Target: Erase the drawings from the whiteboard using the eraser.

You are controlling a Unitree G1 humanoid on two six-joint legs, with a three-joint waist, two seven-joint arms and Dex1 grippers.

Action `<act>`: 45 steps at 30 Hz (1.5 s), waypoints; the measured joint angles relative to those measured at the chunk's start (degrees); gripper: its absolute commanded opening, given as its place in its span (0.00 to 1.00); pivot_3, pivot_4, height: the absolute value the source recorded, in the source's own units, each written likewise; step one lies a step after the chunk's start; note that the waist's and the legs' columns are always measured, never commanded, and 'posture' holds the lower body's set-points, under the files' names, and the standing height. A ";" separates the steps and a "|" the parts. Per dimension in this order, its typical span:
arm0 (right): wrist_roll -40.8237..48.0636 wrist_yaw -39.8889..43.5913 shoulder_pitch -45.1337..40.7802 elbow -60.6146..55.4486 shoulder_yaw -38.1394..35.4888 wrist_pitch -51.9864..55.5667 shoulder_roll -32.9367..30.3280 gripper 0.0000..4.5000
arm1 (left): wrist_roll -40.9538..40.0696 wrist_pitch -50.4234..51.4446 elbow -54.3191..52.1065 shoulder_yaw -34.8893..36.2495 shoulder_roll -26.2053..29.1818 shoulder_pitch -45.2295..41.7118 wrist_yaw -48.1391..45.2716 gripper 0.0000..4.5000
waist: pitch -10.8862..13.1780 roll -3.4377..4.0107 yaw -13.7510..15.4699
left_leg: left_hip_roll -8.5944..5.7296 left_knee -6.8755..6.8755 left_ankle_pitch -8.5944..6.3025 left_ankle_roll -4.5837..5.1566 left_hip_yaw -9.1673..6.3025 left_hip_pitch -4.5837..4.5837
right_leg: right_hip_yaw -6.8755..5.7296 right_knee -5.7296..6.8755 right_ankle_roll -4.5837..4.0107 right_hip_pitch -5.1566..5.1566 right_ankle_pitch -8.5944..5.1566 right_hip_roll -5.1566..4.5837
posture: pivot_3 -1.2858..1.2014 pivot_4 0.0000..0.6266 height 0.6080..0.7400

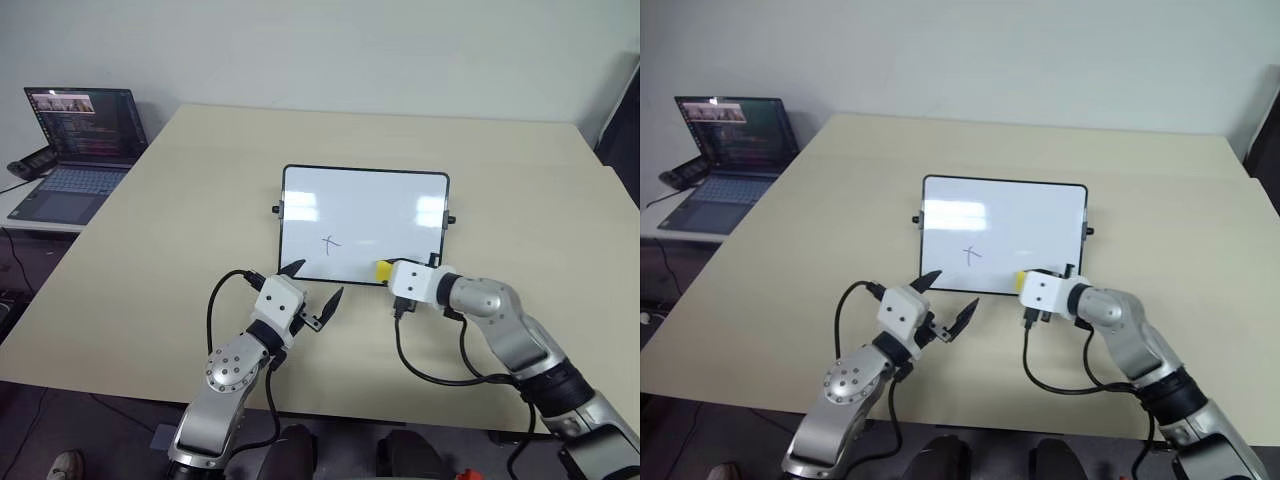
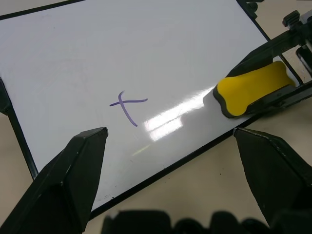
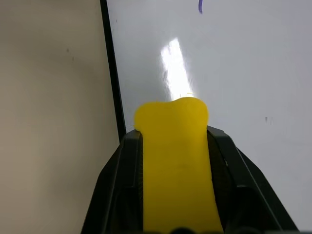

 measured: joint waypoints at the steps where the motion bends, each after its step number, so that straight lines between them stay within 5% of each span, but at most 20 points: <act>1: 0.28 0.03 0.83 -0.44 -0.73 0.05 -0.81 0.30 | -0.02 -0.10 0.21 0.01 0.02 -0.28 -0.15 1.00 | -0.01 -0.01 0.04 | 0.00 0.00 0.00 0.00 0.00 0.01 | 0.00 0.00 0.01 0.01 0.01 0.00 | 0.52 0.24 1.00; 12: 1.91 0.02 4.04 -2.63 -5.14 3.43 -4.09 0.30 | -0.31 -1.37 2.82 -0.13 -0.10 -2.20 -1.96 1.00 | 0.01 -0.05 -0.22 | 0.00 -0.03 0.03 0.04 0.00 0.66 | 0.02 -0.12 0.03 0.71 0.03 0.00 | 0.52 0.24 1.00; 21: 3.49 -4.14 -0.02 -1.79 -3.49 3.33 7.35 0.30 | -0.31 -2.64 4.39 -0.85 -0.57 -3.06 -2.19 1.00 | 0.16 -0.03 -2.05 | 0.11 -0.17 0.03 0.02 0.23 0.34 | 0.04 -0.03 0.01 0.17 0.03 0.09 | 0.52 0.24 1.00; 27: 2.00 -5.04 -3.04 0.39 -0.75 2.38 9.95 0.30 | -0.27 -2.70 4.41 -0.52 -0.17 -2.60 -2.00 1.00 | 0.14 -0.03 -1.58 | 0.10 -0.12 0.16 -0.22 0.24 -0.65 | 0.00 -0.11 0.00 -0.75 0.03 0.03 | 0.52 0.24 1.00; 45: 1.70 -1.13 3.03 -3.27 -4.35 4.39 -3.40 0.30 | -0.18 -2.66 4.05 -0.74 -0.33 -1.70 -0.99 1.00 | 0.10 -0.06 -0.15 | -0.01 -0.07 0.09 0.04 0.03 0.31 | 0.01 -0.05 0.05 0.29 0.07 -0.01 | 0.52 0.24 1.00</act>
